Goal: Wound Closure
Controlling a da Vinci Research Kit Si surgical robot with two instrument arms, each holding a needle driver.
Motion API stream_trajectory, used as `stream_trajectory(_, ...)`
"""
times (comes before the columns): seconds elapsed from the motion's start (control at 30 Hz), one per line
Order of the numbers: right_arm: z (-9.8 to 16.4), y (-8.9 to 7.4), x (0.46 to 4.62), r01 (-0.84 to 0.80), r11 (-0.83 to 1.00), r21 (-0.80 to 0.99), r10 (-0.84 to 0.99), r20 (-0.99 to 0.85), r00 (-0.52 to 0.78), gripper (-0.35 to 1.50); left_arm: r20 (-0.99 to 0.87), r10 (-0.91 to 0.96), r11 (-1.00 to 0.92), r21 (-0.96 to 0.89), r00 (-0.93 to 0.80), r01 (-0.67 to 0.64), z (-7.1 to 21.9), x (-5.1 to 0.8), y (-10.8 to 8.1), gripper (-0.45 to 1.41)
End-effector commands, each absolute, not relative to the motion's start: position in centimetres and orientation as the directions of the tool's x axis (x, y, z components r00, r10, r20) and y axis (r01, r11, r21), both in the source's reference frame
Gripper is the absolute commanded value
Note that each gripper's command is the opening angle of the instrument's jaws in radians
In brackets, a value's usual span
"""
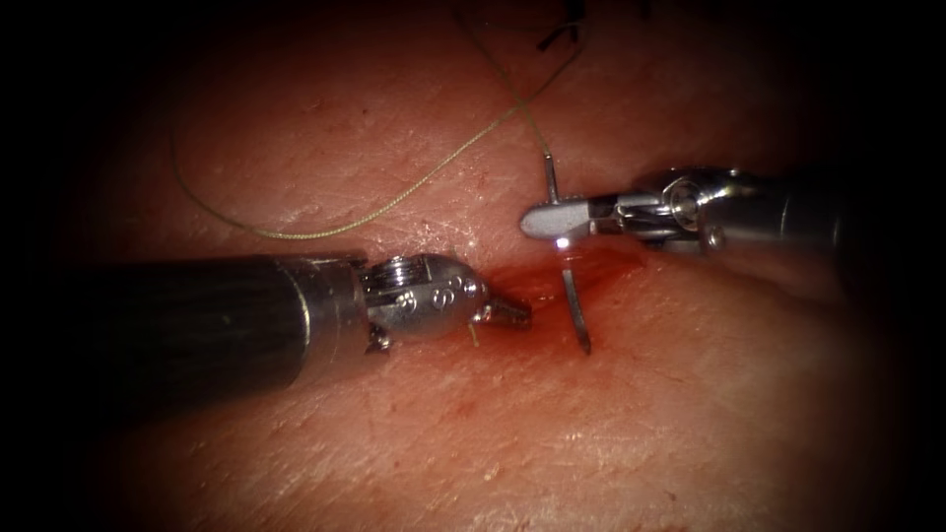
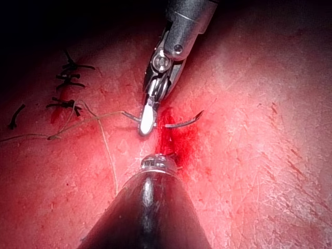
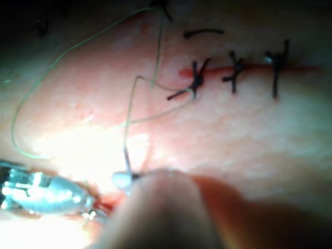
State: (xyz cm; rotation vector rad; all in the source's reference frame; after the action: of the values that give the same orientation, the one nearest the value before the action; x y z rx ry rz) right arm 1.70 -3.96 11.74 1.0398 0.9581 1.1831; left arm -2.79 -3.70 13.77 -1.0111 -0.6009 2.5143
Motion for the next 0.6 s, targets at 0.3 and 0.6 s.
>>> stream_trajectory(0.3,11.82,-3.80,1.68,-0.305,0.291,0.907,0.955,-0.295,0.034,1.30,-0.629,0.394,-0.895,-0.429,-0.670,-0.124,13.53,-3.00,-3.85,0.17)
stream_trajectory(0.6,11.81,-3.82,1.52,-0.326,0.458,0.827,0.883,-0.464,0.065,1.38,-0.679,0.341,-0.924,-0.371,-0.651,-0.098,13.28,-3.08,-4.04,0.30)
